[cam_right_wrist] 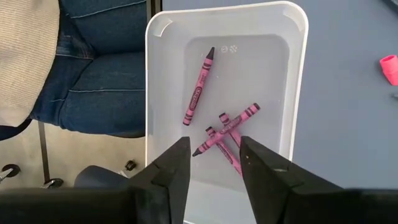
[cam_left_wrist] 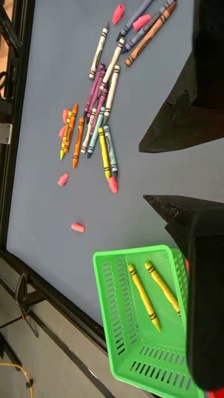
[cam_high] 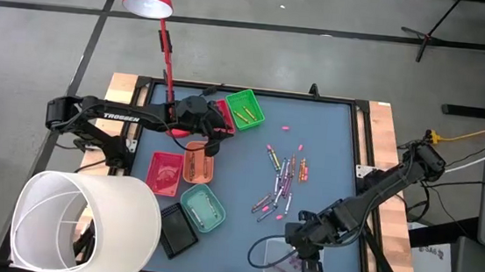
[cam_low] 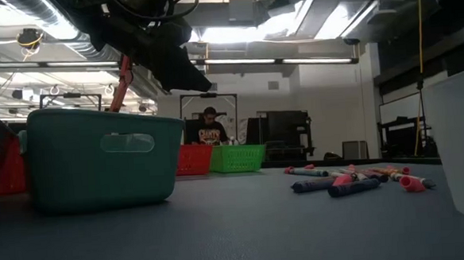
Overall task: Sort crayons
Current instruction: Put the gray crayon into the light green bin
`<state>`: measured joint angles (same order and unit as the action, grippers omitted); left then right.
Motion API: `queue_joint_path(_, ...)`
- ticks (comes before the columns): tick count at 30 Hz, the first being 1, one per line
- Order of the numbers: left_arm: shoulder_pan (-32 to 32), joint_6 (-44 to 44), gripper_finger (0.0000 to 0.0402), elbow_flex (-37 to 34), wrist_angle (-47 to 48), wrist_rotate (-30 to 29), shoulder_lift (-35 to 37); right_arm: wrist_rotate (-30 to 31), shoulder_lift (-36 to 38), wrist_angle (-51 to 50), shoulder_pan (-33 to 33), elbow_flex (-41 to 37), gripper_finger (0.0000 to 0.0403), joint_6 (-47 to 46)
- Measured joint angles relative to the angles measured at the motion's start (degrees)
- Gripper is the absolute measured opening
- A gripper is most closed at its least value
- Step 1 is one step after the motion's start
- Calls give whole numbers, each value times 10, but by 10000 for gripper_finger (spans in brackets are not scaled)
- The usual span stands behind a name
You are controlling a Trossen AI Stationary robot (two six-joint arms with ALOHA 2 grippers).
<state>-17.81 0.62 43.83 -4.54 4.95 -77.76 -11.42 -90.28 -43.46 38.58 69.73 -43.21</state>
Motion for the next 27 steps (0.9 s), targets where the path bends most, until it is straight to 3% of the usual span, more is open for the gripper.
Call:
queue_joint_path(7, 0, 0, 104, 0, 0, 0, 0, 10, 0, -7, -4, 0, 138, 1)
queue_joint_path(13, 0, 0, 104, 0, 0, 0, 0, 54, 0, -54, -22, 0, 138, 27)
queue_joint_path(22, 0, 0, 104, 0, 0, 0, 0, 163, 0, -129, -66, 0, 138, 252)
queue_joint_path(27, 0, 0, 104, 0, 0, 0, 0, 166, 0, -137, -112, -1, 138, 378)
